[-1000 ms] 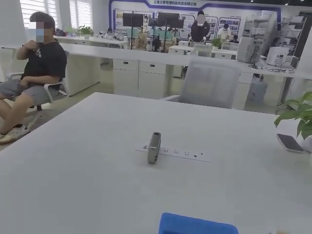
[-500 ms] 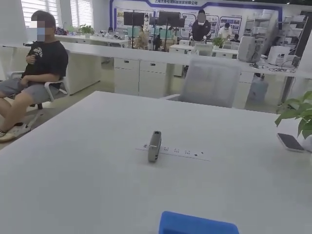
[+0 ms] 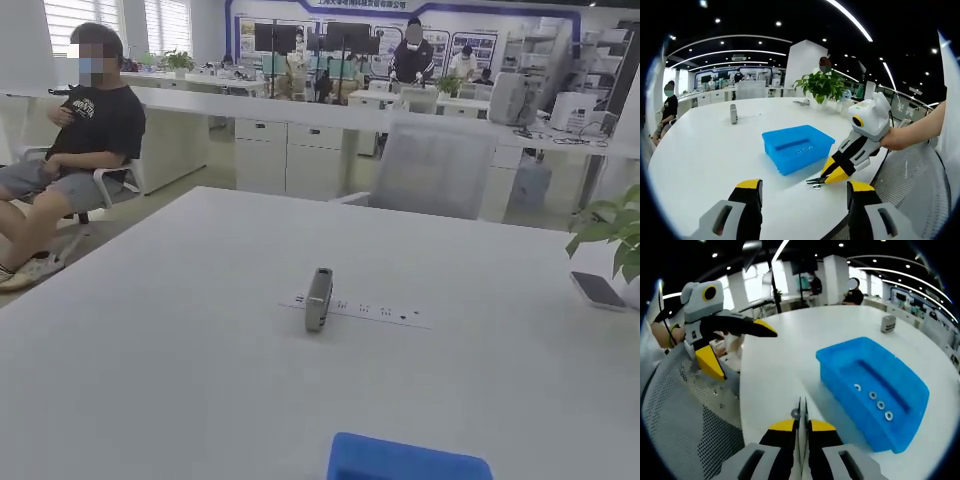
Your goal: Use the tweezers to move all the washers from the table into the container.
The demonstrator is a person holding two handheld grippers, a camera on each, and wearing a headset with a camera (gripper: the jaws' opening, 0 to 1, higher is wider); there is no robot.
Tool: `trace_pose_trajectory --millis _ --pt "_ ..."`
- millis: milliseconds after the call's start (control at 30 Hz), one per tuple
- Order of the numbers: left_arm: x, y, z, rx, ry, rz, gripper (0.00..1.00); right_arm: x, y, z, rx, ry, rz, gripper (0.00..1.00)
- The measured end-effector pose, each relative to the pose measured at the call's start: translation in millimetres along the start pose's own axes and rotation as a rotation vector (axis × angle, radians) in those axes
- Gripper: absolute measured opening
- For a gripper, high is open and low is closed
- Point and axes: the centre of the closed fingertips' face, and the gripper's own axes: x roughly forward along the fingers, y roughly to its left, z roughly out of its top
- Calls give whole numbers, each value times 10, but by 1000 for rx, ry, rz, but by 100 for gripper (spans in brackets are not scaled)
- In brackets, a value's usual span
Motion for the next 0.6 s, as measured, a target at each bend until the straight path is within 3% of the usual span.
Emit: trace_pose_trajectory --millis 300,600 --pt "3 -2 -6 1 2 0 69 -88 35 -95 5 -6 -9 6" --pt "10 -14 -9 6 5 -5 69 -341 99 -370 -36 70 -33 7"
